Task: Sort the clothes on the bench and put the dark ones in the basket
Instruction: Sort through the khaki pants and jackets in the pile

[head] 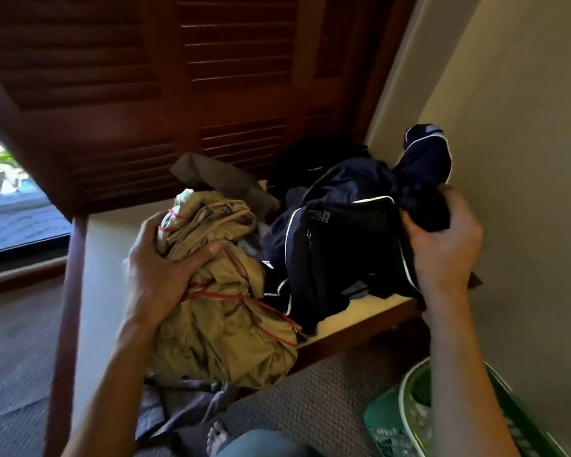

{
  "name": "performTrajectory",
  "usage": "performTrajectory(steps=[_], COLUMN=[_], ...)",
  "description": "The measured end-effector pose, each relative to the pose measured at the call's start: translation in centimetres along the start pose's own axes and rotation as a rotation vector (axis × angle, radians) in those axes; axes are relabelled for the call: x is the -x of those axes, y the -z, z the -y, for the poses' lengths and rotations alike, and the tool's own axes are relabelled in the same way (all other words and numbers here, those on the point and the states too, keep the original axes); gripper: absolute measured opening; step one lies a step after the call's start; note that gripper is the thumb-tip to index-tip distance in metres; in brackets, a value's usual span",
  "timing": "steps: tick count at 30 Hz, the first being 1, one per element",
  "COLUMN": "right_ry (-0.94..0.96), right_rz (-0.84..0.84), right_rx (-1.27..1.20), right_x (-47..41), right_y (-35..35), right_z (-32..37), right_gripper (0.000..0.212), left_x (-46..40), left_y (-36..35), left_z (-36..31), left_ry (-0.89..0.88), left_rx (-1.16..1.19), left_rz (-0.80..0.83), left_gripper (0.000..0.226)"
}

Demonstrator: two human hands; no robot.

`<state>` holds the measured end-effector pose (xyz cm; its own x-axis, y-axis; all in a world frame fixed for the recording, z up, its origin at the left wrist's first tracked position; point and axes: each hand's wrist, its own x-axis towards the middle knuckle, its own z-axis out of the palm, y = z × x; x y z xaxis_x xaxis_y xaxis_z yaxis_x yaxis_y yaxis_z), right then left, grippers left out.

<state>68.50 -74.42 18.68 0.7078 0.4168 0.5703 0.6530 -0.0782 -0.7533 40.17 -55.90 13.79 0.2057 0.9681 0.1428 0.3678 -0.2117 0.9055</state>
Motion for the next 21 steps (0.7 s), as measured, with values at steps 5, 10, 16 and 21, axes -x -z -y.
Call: performTrajectory(steps=[5, 10, 16, 21], right_ry=[-0.016, -0.064, -0.234, -0.412], right_rz=[-0.184, -0.345, -0.49, -0.57], right_rx=[0.091, 0.159, 0.226, 0.316], right_x=[-0.4, 1.4, 6.8, 11.1], right_y=[10.9, 21.8, 30.5, 32.7], right_z=[-3.4, -6.9, -12.5, -17.2], right_gripper=[0.039, 0.037, 0.038, 0.038], left_x=[5.6, 11.1, 17.8, 21.9], left_y=[-8.7, -18.3, -30.2, -38.9], left_z=[-4.9, -9.7, -13.4, -13.1], left_ry=[-0.046, -0.134, -0.257, -0.306], left_rx=[0.054, 0.082, 0.121, 0.069], left_rz=[0.151, 0.363, 0.642, 0.924], left_gripper=[0.085, 0.086, 0.088, 0.088])
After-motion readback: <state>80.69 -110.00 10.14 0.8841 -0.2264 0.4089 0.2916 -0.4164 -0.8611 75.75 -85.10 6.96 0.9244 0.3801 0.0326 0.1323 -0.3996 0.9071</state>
